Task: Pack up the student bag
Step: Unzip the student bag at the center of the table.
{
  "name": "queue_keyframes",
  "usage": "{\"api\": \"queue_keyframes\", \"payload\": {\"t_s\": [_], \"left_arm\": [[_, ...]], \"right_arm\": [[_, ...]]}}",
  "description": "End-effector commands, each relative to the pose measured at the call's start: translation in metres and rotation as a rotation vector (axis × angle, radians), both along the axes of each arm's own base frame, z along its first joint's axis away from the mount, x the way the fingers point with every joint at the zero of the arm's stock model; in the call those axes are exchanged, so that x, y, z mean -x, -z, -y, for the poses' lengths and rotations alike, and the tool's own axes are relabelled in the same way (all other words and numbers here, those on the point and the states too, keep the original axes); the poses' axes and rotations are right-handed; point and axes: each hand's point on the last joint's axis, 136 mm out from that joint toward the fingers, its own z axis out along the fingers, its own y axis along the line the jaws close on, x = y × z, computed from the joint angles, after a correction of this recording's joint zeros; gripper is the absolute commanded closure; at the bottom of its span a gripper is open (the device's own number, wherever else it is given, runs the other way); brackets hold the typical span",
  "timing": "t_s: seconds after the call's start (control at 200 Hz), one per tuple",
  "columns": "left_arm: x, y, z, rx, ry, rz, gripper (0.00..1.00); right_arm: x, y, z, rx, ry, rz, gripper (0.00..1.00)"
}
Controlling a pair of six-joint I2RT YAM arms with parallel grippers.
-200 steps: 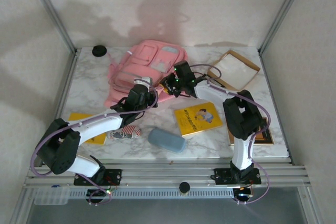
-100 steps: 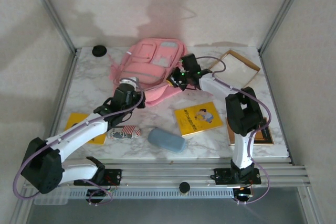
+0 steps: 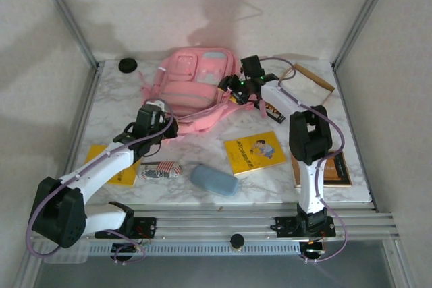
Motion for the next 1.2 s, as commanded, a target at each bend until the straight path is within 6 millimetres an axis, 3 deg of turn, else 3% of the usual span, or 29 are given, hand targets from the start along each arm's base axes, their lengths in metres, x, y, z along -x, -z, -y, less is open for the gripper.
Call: {"api": "queue_keyframes", "payload": {"t_s": [0.0, 0.08, 0.14, 0.225, 0.305, 0.511, 0.781, 0.936, 1.197], "left_arm": [[-0.013, -0.010, 0.008, 0.061, -0.007, 0.030, 1.00], [-0.015, -0.012, 0.019, 0.077, 0.027, 0.028, 1.00], [-0.015, -0.014, 0.025, 0.072, 0.042, 0.041, 1.00], [-0.014, -0.011, 0.029, 0.069, 0.049, 0.038, 1.00], [-0.012, -0.011, 0.035, 0.079, 0.065, 0.034, 1.00], [-0.010, -0.012, 0.040, 0.070, 0.079, 0.032, 1.00], [-0.010, -0.018, 0.048, 0.073, 0.113, 0.031, 1.00], [-0.008, -0.023, 0.051, 0.072, 0.126, 0.040, 1.00], [-0.005, -0.020, 0.032, -0.013, 0.075, 0.021, 1.00]], "right_arm": [[0.016, -0.023, 0.026, 0.087, 0.030, 0.043, 0.15], [0.046, -0.022, 0.029, 0.095, 0.034, 0.014, 0.02], [0.071, -0.021, 0.019, 0.069, 0.028, -0.009, 0.01], [0.104, -0.015, -0.008, -0.042, 0.000, -0.066, 0.01], [0.121, -0.012, -0.034, -0.120, -0.020, -0.101, 0.01], [0.129, 0.004, -0.076, -0.234, 0.035, -0.168, 0.01], [0.108, 0.050, -0.078, -0.239, 0.248, -0.241, 0.10], [0.094, 0.066, -0.079, -0.221, 0.293, -0.220, 0.30], [0.068, 0.056, -0.068, -0.104, 0.231, -0.095, 0.91]]}}
